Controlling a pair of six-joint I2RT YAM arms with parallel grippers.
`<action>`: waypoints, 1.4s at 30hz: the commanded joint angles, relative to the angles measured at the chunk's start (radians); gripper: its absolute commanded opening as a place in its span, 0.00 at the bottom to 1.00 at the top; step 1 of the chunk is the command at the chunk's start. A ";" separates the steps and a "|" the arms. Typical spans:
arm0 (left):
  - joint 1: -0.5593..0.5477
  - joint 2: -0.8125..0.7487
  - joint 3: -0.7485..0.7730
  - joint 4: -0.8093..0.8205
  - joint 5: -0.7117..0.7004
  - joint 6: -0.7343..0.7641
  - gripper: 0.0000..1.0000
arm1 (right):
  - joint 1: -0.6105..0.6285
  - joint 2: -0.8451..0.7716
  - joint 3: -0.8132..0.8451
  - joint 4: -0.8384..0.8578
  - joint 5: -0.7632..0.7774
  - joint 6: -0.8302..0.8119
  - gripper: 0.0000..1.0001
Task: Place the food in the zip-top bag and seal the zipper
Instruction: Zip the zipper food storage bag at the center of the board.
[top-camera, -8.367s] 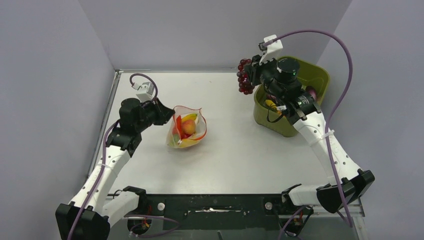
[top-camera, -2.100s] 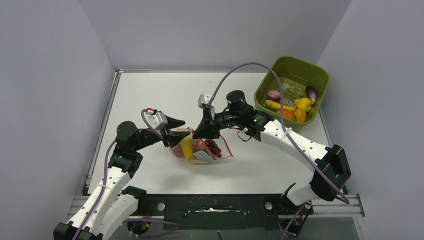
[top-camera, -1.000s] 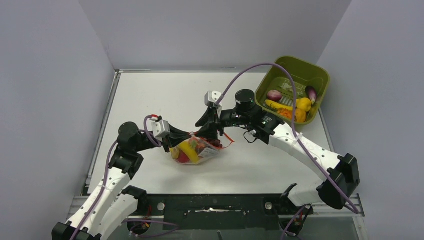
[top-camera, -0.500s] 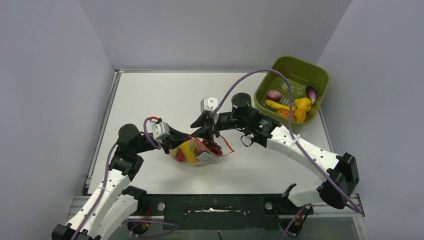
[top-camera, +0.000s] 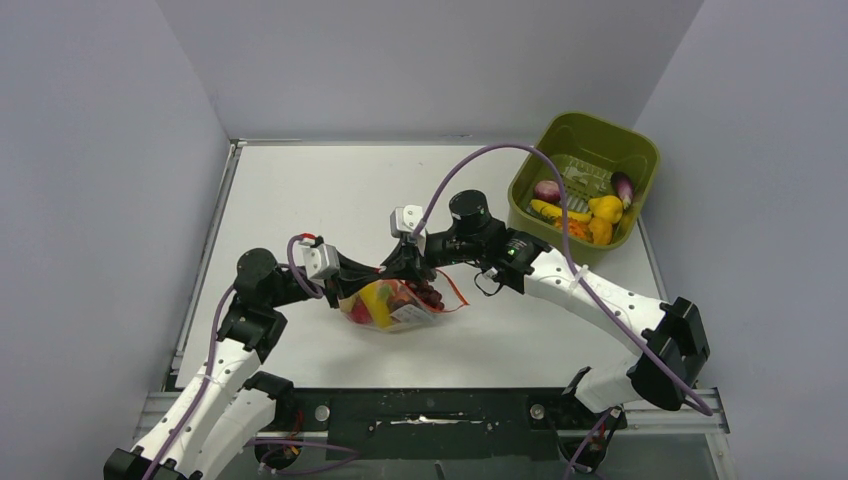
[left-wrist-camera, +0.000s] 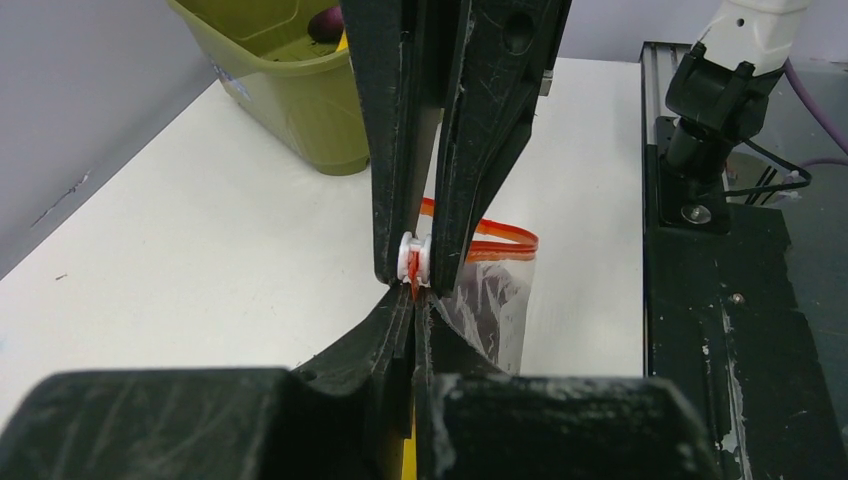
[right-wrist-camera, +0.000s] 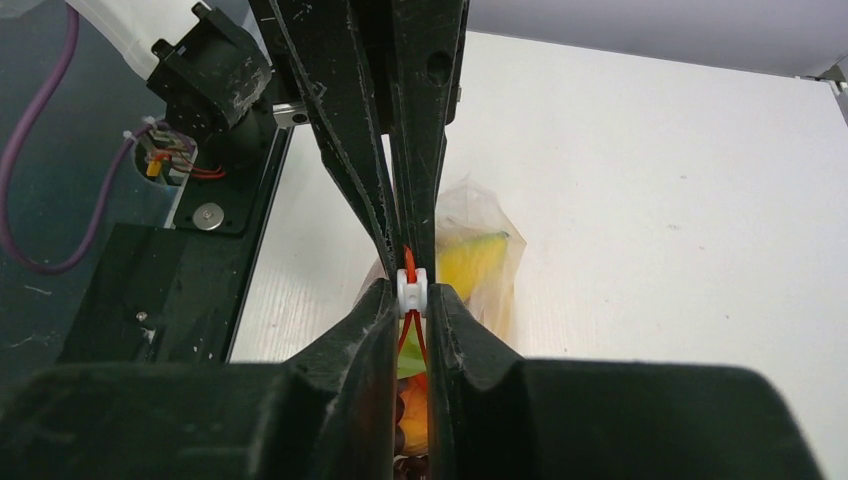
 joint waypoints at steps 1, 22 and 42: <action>-0.009 -0.018 0.013 0.079 0.024 -0.003 0.00 | 0.006 0.009 0.042 0.002 -0.008 -0.030 0.06; -0.008 -0.066 -0.004 0.113 -0.015 -0.002 0.00 | 0.004 0.013 0.012 -0.107 0.068 -0.058 0.00; -0.007 -0.080 0.015 0.108 -0.032 -0.036 0.00 | -0.036 -0.039 -0.050 -0.173 0.172 -0.034 0.00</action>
